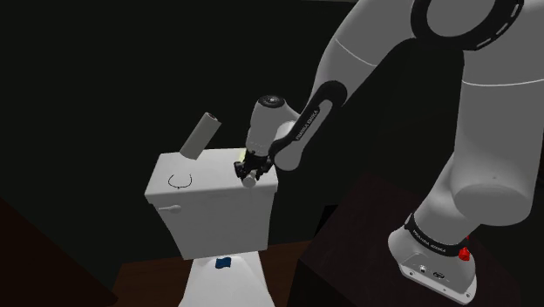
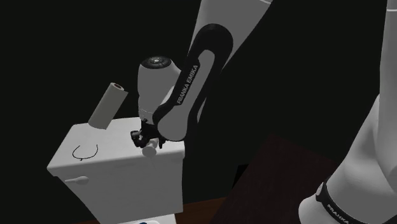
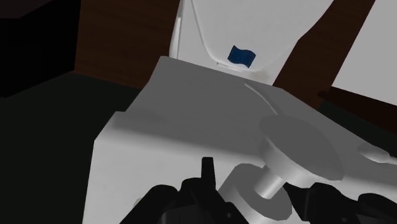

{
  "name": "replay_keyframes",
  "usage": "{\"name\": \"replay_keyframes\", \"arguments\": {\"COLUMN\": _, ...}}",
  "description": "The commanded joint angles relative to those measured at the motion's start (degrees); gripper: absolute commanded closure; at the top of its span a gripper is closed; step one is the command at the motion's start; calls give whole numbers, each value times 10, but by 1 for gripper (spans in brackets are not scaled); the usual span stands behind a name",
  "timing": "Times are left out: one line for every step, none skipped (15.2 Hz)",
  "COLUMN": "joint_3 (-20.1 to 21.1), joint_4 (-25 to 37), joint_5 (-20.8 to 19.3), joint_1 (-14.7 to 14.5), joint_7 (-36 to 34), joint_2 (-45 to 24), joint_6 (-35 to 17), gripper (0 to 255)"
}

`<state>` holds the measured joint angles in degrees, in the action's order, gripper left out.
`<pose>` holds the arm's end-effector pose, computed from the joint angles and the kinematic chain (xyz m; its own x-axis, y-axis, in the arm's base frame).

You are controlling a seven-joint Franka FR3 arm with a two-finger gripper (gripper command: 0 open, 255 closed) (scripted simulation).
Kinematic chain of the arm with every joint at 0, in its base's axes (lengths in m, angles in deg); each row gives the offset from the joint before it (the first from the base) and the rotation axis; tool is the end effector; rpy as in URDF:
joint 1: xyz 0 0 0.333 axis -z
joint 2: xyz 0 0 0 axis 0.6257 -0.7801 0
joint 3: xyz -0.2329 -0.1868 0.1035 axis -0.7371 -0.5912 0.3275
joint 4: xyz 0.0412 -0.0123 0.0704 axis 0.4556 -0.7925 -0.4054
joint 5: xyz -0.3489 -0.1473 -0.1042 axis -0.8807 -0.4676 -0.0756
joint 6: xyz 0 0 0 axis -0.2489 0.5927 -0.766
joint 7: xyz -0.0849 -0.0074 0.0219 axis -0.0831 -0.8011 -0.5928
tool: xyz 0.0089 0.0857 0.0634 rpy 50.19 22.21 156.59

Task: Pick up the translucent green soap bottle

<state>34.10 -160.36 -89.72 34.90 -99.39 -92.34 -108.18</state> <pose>0.5144 0.1343 0.1963 0.8714 -0.4576 0.1769 -0.4369 -0.8878 -0.1444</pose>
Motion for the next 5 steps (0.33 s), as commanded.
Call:
{"name": "replay_keyframes", "arguments": {"joint_3": 10, "joint_4": -3, "joint_5": 9, "joint_1": 9, "joint_7": 8, "joint_2": 16, "joint_6": 13, "gripper": 255}}
{"name": "replay_keyframes", "arguments": {"joint_3": 15, "joint_4": -4, "joint_5": 13, "joint_1": 12, "joint_7": 11, "joint_2": 23, "joint_6": 20, "gripper": 255}}
{"name": "replay_keyframes", "arguments": {"joint_3": 20, "joint_4": -5, "joint_5": 18, "joint_1": 16, "joint_7": 15, "joint_2": 31, "joint_6": 26, "gripper": 255}}
{"name": "replay_keyframes", "arguments": {"joint_3": 20, "joint_4": -5, "joint_5": 19, "joint_1": 16, "joint_7": 16, "joint_2": 32, "joint_6": 27, "gripper": 255}}
{"name": "replay_keyframes", "arguments": {"joint_3": 20, "joint_4": -5, "joint_5": 19, "joint_1": 16, "joint_7": 16, "joint_2": 32, "joint_6": 27, "gripper": 255}}
